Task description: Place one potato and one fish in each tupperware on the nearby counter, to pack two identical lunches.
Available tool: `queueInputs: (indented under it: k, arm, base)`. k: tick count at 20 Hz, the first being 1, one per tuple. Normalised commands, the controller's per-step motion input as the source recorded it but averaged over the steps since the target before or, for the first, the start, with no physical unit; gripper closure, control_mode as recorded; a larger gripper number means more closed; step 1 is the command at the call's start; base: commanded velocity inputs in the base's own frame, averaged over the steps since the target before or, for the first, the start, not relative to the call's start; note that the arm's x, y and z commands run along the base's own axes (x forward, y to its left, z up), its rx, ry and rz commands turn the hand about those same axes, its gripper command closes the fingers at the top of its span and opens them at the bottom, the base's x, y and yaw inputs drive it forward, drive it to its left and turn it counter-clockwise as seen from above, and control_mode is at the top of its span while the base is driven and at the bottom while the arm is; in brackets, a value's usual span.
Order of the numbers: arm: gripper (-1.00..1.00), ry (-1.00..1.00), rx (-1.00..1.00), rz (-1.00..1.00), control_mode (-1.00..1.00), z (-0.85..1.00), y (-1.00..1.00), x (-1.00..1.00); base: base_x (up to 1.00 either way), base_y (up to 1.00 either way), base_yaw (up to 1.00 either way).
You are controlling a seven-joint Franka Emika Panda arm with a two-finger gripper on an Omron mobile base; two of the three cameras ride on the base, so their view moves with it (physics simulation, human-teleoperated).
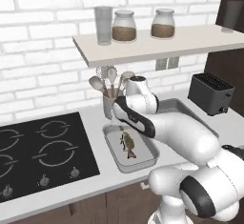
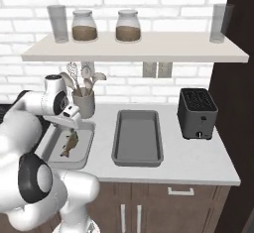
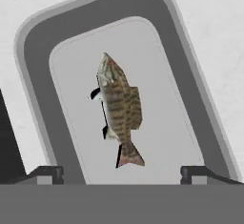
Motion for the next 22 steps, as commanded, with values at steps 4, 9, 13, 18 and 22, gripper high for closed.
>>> queueInputs:
  k: [4,9,13,18,22]
  arm:
    - [-1.0,-0.07,0.06,-0.04,-1.0,1.0,-0.25,-1.0]
    - [-1.0,-0.26,0.04,0.0,-1.0,0.54,-0.52,-1.0]
    - [-1.0,-0.28,0.0,0.0,1.0,0.0,-0.44,-0.75]
    - [-1.0,0.0,0.0,0.0,1.0,0.0,0.0,0.0]
    - [-1.0,0.0,0.0,0.0,1.0,0.0,0.0,0.0]
  base:
    - [0.0,0.0,0.0]
    - [0.0,0.0,0.0]
    - [-0.25,-0.18,0.0]
    - [-1.0,-0.83,0.0]
    - [-1.0,-0.99,-0.02]
